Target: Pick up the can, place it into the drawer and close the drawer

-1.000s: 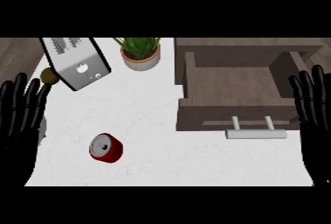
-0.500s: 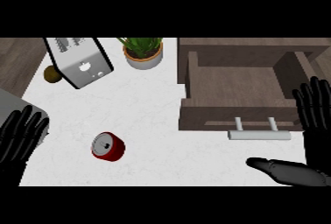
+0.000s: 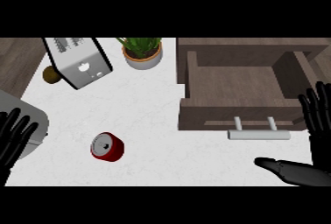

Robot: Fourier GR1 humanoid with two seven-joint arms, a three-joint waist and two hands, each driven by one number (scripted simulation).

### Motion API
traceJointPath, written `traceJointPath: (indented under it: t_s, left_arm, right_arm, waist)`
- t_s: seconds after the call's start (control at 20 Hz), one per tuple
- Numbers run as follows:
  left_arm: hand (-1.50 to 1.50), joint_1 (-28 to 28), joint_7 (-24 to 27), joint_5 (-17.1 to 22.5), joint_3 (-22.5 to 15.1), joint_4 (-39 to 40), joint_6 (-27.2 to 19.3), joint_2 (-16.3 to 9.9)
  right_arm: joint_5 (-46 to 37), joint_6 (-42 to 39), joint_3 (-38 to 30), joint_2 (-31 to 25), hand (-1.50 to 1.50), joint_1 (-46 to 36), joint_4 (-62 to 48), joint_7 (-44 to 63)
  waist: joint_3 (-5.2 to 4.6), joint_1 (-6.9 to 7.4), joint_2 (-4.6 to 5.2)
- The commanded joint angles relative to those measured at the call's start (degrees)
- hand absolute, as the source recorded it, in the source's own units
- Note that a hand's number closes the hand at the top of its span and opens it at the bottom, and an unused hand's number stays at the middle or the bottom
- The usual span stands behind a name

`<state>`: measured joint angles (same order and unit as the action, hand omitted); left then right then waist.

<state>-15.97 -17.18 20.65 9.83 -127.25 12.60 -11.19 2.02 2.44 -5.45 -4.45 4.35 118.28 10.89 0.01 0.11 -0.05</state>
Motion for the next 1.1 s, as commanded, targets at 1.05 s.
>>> traceJointPath:
  t_s: [1.05]
  left_arm:
    - [-1.50, -2.96, 20.31, -24.84, -12.21, 23.30, -2.42, 11.05]
  right_arm:
    - [0.74, -2.42, -3.15, 0.80, -1.50, 2.57, 2.97, -0.39]
  waist:
    - [-0.02, -0.02, 0.02]
